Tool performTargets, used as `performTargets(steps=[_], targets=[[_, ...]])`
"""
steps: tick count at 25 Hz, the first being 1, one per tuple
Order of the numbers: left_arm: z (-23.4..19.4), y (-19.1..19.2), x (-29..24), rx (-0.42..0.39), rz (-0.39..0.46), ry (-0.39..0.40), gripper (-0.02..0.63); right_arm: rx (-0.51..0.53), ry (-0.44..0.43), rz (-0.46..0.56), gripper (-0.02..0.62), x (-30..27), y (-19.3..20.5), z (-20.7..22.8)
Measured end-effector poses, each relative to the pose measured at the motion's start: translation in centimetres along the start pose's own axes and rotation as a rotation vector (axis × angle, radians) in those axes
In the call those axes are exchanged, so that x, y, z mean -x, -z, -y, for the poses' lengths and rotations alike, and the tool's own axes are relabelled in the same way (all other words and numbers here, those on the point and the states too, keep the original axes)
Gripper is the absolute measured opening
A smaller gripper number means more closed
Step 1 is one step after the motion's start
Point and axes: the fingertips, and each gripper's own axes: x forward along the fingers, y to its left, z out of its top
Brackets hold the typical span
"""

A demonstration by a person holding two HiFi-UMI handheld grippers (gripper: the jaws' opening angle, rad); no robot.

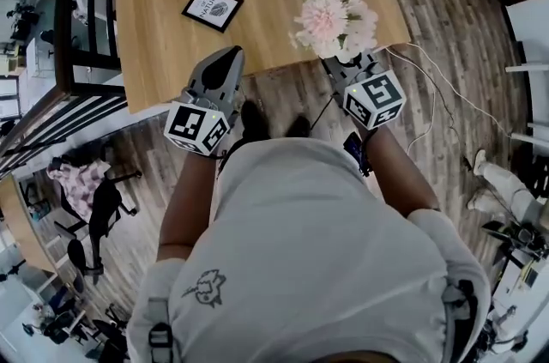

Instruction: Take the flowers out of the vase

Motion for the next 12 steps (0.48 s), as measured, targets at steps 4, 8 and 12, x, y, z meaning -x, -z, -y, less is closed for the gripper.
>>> performTargets(steps=[4, 8, 12], targets=[[0.6, 1.6, 2.2, 0.002, -0.014, -0.027, 0.005, -0.003, -0.026, -0.011, 0.052, 0.7, 2.3, -1.4], [1.5, 1.1, 3.1, 0.003, -0.007, -0.016, 0.005, -0.003, -0.026, -0.014, 0.054, 1.6, 2.3, -2.3], [2.0, 0.7, 4.4, -0.011, -0.004, 0.018, 0.005, 0.001, -0.016, 0.0, 0.054, 2.4, 1.7, -4.3]])
